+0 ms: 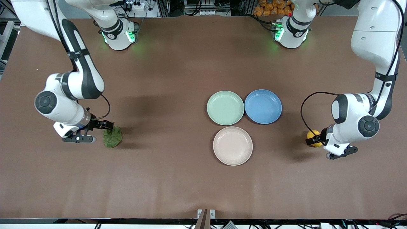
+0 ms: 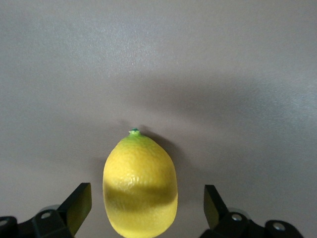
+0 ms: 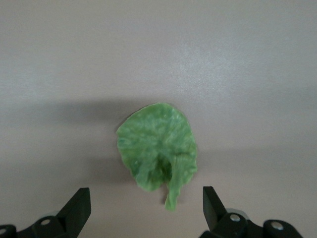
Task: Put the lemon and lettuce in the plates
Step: 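Lower the right gripper to the lettuce while the left gripper reaches the lemon, then close the right gripper on the lettuce while the left gripper grips the lemon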
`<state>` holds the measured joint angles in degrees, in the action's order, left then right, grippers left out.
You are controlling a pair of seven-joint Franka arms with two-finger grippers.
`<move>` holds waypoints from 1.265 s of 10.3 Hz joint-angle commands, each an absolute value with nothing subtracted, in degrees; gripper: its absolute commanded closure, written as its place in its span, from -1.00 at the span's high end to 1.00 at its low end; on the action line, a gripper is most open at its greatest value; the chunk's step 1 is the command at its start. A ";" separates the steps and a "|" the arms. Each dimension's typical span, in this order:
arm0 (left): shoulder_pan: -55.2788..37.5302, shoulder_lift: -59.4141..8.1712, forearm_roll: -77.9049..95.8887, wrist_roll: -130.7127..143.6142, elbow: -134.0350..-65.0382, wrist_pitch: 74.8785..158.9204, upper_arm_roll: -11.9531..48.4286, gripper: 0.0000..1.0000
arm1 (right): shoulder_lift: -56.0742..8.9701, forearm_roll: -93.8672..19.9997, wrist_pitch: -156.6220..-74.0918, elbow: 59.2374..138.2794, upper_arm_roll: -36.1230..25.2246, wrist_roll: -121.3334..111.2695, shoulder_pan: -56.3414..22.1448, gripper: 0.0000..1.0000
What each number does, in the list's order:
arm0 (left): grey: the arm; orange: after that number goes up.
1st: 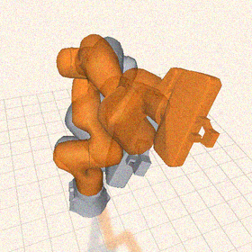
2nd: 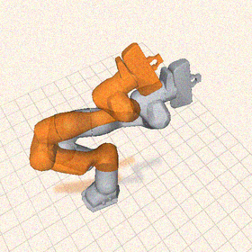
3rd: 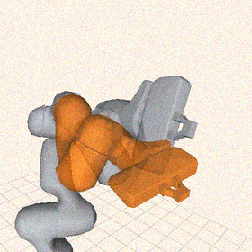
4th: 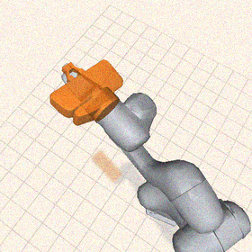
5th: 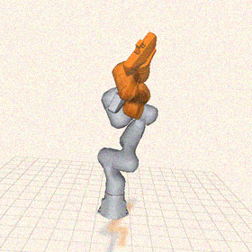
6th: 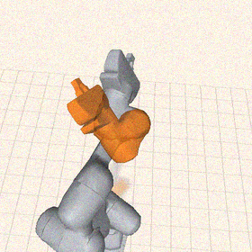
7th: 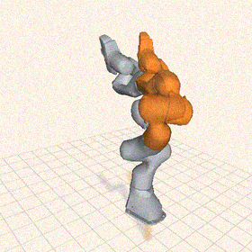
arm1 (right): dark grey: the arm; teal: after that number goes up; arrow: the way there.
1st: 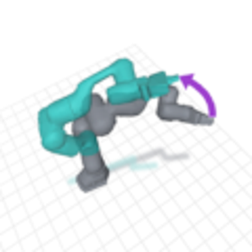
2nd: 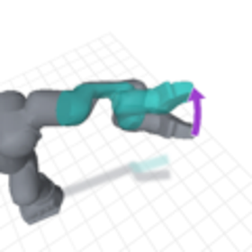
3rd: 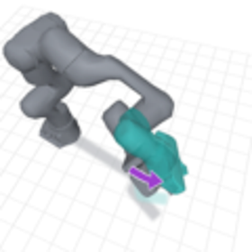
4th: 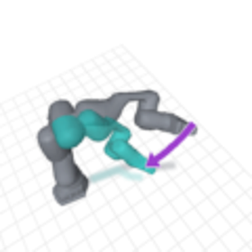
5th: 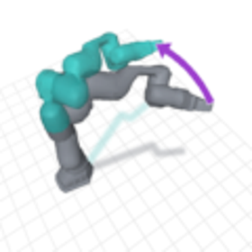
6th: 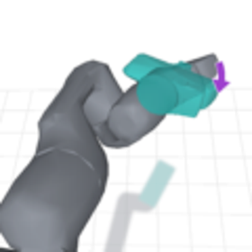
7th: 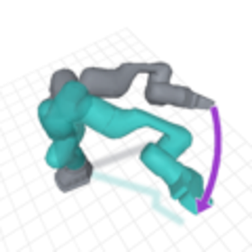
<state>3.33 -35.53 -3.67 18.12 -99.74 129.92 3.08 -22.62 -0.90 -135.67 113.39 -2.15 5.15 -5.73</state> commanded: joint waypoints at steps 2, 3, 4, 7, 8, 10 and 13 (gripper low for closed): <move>3.51 -36.82 -3.87 19.42 -99.76 130.52 3.16 1.00 | -26.88 -0.18 -142.19 114.70 -2.28 5.54 -5.62 0.85; 3.60 -36.91 -3.87 19.42 -99.76 130.52 3.16 1.00 | -28.37 0.09 -143.69 114.96 -2.29 5.28 -5.54 0.85; 3.60 -37.00 -3.87 19.42 -99.67 130.60 3.16 0.35 | -29.35 0.96 -144.48 115.05 -2.29 5.27 -5.19 0.85; 3.60 -37.09 -3.87 19.60 -99.76 130.61 3.16 -1.00 | -29.88 1.67 -144.84 115.93 -2.37 5.19 -4.58 0.64; 3.52 -37.00 -3.87 19.77 -99.67 130.61 3.16 -1.00 | -30.67 1.76 -145.54 116.01 -2.37 5.27 -4.31 0.47; 2.82 -36.48 -4.22 22.13 -98.54 130.52 3.25 -1.00 | -30.76 1.85 -145.46 116.28 -2.37 5.19 -3.96 -0.33; -0.52 -35.42 -3.78 29.59 -94.85 130.52 3.60 -1.00 | -28.93 1.85 -144.06 115.67 -2.29 5.80 -4.13 -1.00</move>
<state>1.49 -36.54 -3.67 25.37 -96.39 130.85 3.77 -30.69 1.05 -144.42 115.51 -2.84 5.10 -4.63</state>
